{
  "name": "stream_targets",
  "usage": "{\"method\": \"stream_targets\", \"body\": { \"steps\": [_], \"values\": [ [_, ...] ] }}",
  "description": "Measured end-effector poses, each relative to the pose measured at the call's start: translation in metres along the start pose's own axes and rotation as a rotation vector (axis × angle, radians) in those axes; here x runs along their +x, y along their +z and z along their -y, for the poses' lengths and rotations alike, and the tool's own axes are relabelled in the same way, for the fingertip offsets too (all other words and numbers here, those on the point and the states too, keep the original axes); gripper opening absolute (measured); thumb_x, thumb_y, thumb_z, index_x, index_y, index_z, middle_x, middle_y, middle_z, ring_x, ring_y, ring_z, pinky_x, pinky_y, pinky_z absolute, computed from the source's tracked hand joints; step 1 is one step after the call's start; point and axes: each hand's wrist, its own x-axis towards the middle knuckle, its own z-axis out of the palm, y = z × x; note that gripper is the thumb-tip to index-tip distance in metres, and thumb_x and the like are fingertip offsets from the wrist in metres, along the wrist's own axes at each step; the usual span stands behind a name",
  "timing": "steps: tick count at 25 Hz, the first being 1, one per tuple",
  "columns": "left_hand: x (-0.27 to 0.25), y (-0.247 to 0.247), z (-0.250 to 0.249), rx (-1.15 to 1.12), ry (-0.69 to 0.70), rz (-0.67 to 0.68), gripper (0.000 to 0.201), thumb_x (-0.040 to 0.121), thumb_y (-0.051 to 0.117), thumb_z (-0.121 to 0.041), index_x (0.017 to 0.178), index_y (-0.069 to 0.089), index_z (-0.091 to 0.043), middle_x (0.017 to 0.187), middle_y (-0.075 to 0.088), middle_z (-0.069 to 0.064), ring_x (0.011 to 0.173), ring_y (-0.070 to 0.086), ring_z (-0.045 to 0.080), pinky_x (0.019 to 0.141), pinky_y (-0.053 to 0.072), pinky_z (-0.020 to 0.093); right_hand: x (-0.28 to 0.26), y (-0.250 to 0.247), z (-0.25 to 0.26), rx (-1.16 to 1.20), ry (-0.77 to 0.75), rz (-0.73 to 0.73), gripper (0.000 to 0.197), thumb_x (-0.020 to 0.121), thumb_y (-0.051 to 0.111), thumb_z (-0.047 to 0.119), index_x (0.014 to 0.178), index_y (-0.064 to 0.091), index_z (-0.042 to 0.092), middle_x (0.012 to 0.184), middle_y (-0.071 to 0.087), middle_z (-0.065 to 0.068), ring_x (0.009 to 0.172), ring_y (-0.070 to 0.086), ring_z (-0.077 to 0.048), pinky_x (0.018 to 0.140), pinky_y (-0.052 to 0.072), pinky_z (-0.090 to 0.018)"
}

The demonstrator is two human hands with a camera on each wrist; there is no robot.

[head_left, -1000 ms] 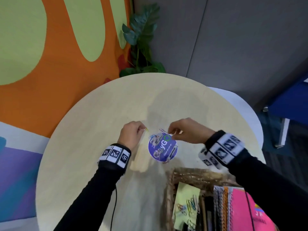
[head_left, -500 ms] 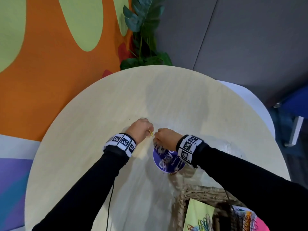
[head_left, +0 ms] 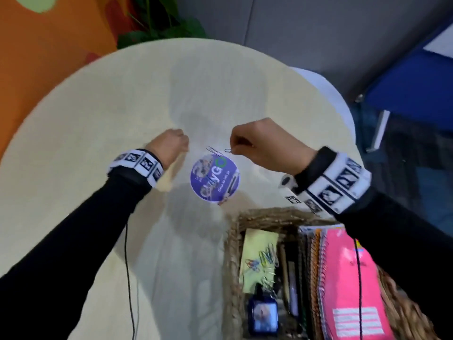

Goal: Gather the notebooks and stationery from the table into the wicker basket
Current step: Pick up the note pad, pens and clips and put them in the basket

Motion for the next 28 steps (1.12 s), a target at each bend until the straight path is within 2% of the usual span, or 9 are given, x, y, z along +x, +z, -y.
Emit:
{"method": "stream_targets", "body": {
  "steps": [3, 6, 10, 14, 16, 21, 22, 24, 28],
  "values": [
    [-0.007, -0.008, -0.018, -0.116, -0.156, -0.095, 0.017, 0.091, 0.051, -0.003, 0.1, 0.064, 0.003, 0.102, 0.066, 0.024, 0.096, 0.062, 0.038, 0.083, 0.047, 0.041, -0.075, -0.003, 0.005, 0.113, 0.044, 0.009, 0.005, 0.082, 0.064, 0.011, 0.086, 0.068, 0.009, 0.07, 0.063, 0.003, 0.063, 0.051, -0.007, 0.064, 0.04, -0.019],
    [-0.026, -0.026, -0.047, -0.286, -0.242, -0.288, 0.011, 0.09, 0.056, -0.009, 0.098, 0.062, -0.005, 0.096, 0.072, 0.016, 0.091, 0.066, 0.033, 0.084, 0.051, 0.038, -0.124, 0.031, 0.006, 0.169, 0.11, 0.124, 0.008, 0.083, 0.062, 0.009, 0.088, 0.062, 0.014, 0.075, 0.07, -0.001, 0.064, 0.06, -0.013, 0.063, 0.045, -0.021],
    [-0.074, -0.06, -0.102, -0.346, -0.137, -0.438, 0.021, 0.083, 0.055, 0.003, 0.088, 0.073, -0.006, 0.092, 0.076, 0.009, 0.078, 0.066, 0.021, 0.073, 0.035, 0.012, -0.147, 0.087, 0.002, 0.023, 0.19, 0.304, 0.023, 0.078, 0.052, -0.004, 0.073, 0.053, 0.018, 0.071, 0.058, 0.001, 0.069, 0.056, -0.019, 0.055, 0.037, -0.026],
    [-0.133, -0.071, -0.156, -0.396, -0.029, -0.458, 0.021, 0.082, 0.06, 0.003, 0.088, 0.077, -0.007, 0.091, 0.077, 0.006, 0.068, 0.06, 0.013, 0.07, 0.038, 0.01, -0.145, 0.113, 0.006, -0.148, 0.287, 0.387, 0.025, 0.079, 0.045, -0.011, 0.082, 0.053, 0.012, 0.082, 0.056, -0.014, 0.078, 0.057, -0.03, 0.049, 0.034, -0.031],
    [-0.16, -0.066, -0.178, -0.417, 0.034, -0.446, 0.02, 0.081, 0.059, -0.001, 0.087, 0.077, -0.009, 0.089, 0.078, 0.005, 0.071, 0.067, 0.016, 0.073, 0.043, 0.014, -0.142, 0.119, 0.01, -0.177, 0.313, 0.413, 0.024, 0.082, 0.042, -0.012, 0.09, 0.058, 0.004, 0.098, 0.064, -0.02, 0.091, 0.062, -0.035, 0.06, 0.039, -0.033],
    [-0.199, -0.024, -0.225, -0.396, 0.059, -0.283, 0.026, 0.083, 0.056, -0.002, 0.1, 0.073, -0.009, 0.103, 0.073, 0.005, 0.094, 0.068, 0.02, 0.087, 0.045, 0.021, -0.145, 0.111, 0.014, -0.125, 0.364, 0.337, 0.01, 0.083, 0.058, 0.005, 0.093, 0.063, 0.003, 0.106, 0.066, -0.018, 0.097, 0.064, -0.033, 0.072, 0.047, -0.034],
    [-0.201, -0.013, -0.235, -0.36, 0.048, -0.204, 0.029, 0.085, 0.053, -0.004, 0.107, 0.07, -0.01, 0.111, 0.069, 0.004, 0.103, 0.064, 0.02, 0.094, 0.044, 0.024, -0.148, 0.102, 0.014, -0.111, 0.36, 0.277, 0.003, 0.082, 0.063, 0.011, 0.083, 0.061, 0.008, 0.103, 0.066, -0.016, 0.096, 0.063, -0.031, 0.07, 0.044, -0.033],
    [-0.202, 0.01, -0.257, -0.181, 0.039, -0.036, 0.033, 0.087, 0.049, -0.009, 0.116, 0.065, -0.012, 0.12, 0.063, 0.001, 0.114, 0.054, 0.021, 0.104, 0.04, 0.036, -0.159, 0.083, 0.01, -0.06, 0.38, 0.156, 0.02, 0.079, 0.066, 0.017, 0.067, 0.05, 0.017, 0.095, 0.067, -0.013, 0.092, 0.062, -0.027, 0.066, 0.036, -0.029],
    [-0.199, 0.036, -0.284, 0.192, 0.019, 0.272, 0.023, 0.084, 0.061, -0.012, 0.107, 0.067, -0.012, 0.116, 0.062, 0.006, 0.12, 0.044, 0.027, 0.112, 0.02, 0.052, -0.19, 0.068, 0.002, 0.045, 0.384, -0.033, 0.018, 0.078, 0.066, 0.019, 0.07, 0.05, 0.017, 0.067, 0.054, 0.003, 0.07, 0.051, -0.021, 0.054, 0.03, -0.028]
  ]
}}
